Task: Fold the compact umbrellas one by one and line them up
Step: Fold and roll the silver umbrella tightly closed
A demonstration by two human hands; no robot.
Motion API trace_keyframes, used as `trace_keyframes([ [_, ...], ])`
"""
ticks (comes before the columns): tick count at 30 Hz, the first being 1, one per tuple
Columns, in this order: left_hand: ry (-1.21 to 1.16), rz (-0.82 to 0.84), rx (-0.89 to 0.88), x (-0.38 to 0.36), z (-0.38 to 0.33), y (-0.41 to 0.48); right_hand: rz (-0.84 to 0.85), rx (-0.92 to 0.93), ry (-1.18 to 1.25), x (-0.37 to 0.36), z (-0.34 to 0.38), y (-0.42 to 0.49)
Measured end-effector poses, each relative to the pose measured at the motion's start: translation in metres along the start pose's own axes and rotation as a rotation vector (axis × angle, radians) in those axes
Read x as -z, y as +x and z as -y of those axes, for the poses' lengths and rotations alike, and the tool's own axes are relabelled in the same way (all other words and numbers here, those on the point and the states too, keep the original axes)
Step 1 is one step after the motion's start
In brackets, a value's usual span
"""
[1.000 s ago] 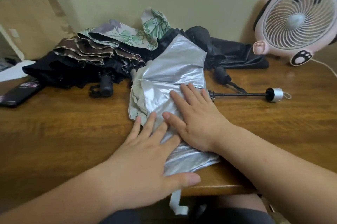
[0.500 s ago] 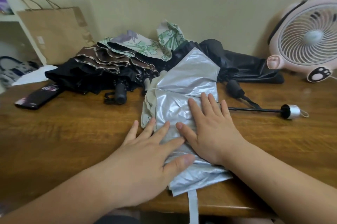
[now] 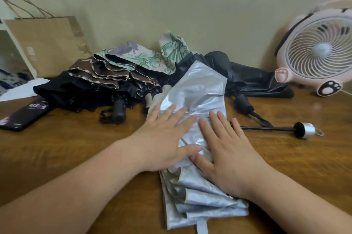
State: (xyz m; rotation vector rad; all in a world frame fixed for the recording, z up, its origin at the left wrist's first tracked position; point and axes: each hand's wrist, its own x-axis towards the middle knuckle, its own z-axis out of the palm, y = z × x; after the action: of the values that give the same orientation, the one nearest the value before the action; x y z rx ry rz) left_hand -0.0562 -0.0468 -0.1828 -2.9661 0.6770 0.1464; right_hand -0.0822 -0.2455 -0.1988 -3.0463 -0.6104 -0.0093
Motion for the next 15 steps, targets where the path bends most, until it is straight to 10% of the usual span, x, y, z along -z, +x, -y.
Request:
trace_keyframes([
  [15,-0.06,-0.18,-0.058,0.0,0.003,0.004,-0.297,0.296,0.135,0.002,0.016,-0.061],
])
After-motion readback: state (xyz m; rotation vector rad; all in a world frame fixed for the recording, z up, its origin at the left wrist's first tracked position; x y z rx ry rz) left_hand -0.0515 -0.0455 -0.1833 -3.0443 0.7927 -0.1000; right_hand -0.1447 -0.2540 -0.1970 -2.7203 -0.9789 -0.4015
